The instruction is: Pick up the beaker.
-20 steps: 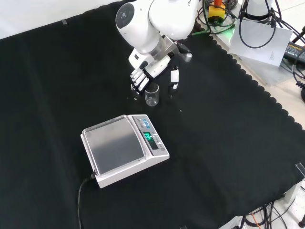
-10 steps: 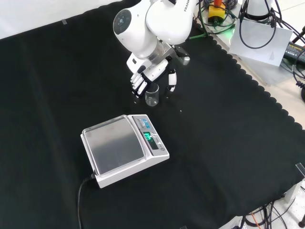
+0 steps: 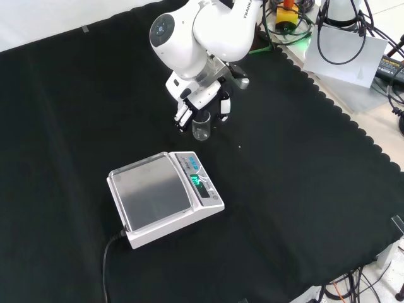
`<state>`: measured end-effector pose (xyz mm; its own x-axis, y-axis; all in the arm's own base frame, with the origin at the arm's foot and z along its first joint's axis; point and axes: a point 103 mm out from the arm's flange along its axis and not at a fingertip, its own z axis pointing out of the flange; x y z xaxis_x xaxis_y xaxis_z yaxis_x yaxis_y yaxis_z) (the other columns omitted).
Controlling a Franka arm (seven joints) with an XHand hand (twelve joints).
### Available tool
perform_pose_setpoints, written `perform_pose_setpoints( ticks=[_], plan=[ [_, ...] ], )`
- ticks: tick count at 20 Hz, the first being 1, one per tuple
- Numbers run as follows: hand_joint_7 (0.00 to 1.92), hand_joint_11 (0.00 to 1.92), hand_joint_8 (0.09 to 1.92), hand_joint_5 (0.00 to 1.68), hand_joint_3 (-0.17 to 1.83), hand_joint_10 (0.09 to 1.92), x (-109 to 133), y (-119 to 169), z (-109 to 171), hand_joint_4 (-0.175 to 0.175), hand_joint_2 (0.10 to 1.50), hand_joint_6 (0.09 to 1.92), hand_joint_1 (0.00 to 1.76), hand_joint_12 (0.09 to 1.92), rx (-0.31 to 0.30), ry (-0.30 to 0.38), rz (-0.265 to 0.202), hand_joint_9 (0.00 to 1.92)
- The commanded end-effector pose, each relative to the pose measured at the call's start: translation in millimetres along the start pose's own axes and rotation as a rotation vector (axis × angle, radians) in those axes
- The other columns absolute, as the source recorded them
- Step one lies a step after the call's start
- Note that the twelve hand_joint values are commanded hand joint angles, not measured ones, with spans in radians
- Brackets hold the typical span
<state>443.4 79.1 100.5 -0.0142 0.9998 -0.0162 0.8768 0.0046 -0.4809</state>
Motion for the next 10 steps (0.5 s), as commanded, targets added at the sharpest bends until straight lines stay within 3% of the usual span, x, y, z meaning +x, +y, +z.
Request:
perform_pose_setpoints(
  ticks=[1, 3, 6, 10],
  plan=[
    [0.26, 1.00, 0.90, 0.62, 0.70, 0.72, 2.0, 5.3, -2.7, -0.175, 0.72, 0.98, 1.19, 0.97, -0.028, -0.023, 0.002, 0.78],
    [0.31, 1.00, 0.92, 0.67, 0.71, 0.69, 2.9, 7.4, -3.1, -0.175, 0.74, 1.00, 1.24, 0.93, -0.040, -0.038, 0.004, 0.84],
    [0.39, 0.97, 0.95, 0.80, 0.26, 0.75, 4.4, 9.0, -5.1, -0.175, 1.05, 1.20, 1.15, 0.90, -0.053, -0.056, 0.004, 0.86],
    [0.53, 0.93, 1.04, 0.84, 0.07, 0.86, 3.5, 6.0, -13.5, -0.175, 1.15, 1.22, 1.14, 0.89, -0.074, -0.073, -0.002, 0.86]
  ],
)
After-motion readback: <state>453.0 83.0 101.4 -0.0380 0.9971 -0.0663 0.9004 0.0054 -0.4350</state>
